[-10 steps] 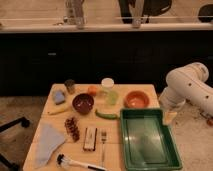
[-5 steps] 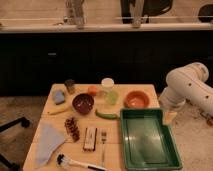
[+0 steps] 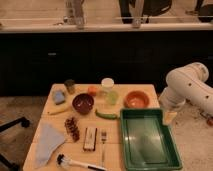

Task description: Place banana in paper cup

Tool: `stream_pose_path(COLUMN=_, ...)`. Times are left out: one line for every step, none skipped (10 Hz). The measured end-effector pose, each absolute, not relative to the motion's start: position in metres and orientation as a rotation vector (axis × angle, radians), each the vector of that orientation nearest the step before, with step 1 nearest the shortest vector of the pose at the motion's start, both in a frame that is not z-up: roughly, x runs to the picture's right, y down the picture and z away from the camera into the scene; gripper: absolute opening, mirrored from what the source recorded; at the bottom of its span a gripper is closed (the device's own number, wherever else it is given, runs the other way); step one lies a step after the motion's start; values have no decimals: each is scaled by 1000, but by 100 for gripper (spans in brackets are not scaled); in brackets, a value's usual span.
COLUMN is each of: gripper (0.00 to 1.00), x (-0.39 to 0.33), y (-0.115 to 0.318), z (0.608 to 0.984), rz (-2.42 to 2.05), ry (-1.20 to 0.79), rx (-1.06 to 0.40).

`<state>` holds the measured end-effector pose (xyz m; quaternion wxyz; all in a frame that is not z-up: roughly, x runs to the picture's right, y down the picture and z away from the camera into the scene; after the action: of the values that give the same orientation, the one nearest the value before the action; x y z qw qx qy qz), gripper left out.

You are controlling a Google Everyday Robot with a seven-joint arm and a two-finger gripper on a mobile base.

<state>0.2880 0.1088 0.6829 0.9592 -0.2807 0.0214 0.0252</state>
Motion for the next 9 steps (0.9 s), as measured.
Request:
stream_pose_path(gripper=80, x=288, y=109, z=683, rz=51, ry=43, rx=-569)
stream_pose_path(gripper=80, x=288, y=109, z=683, rz=51, ry=43, rx=-569)
stream_pose_path(gripper=80, x=288, y=109, z=683, rz=51, ry=43, rx=-569)
stream_pose_path(gripper=80, x=288, y=109, z=683, rz=51, ry=43, rx=-569)
stream_pose_path(gripper=80, x=288, y=109, z=683, rz=51, ry=43, rx=-569)
stream_pose_path(gripper=80, x=288, y=109, z=683, rz=51, ry=43, rx=-569)
stream_pose_path(gripper=80, x=288, y=109, z=683, rz=51, ry=43, rx=-569)
stream_pose_path(gripper=80, x=288, y=109, z=683, rz=51, ry=43, rx=-569)
stream_pose_path(gripper=80, x=288, y=109, z=683, rz=51, ry=43, rx=-569)
